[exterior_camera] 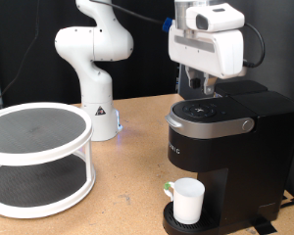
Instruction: Make a cup of coffee with the keurig machine
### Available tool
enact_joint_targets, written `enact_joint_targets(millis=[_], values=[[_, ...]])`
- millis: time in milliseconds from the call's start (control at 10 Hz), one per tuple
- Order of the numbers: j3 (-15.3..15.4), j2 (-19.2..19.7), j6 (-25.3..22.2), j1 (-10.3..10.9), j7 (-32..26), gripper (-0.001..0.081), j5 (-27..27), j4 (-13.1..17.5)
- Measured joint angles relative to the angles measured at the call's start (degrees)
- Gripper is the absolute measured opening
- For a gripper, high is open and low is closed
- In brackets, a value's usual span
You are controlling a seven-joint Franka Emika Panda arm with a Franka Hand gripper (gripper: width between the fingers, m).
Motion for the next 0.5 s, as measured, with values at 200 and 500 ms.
enact_joint_targets(millis=[200,500], values=[[0.0,-0.9,6.7,0.0,0.0,0.0308,0.4,-4.0],[0.2,-2.2,10.2,0.1,0.0,0.0017,0.9,-7.8]])
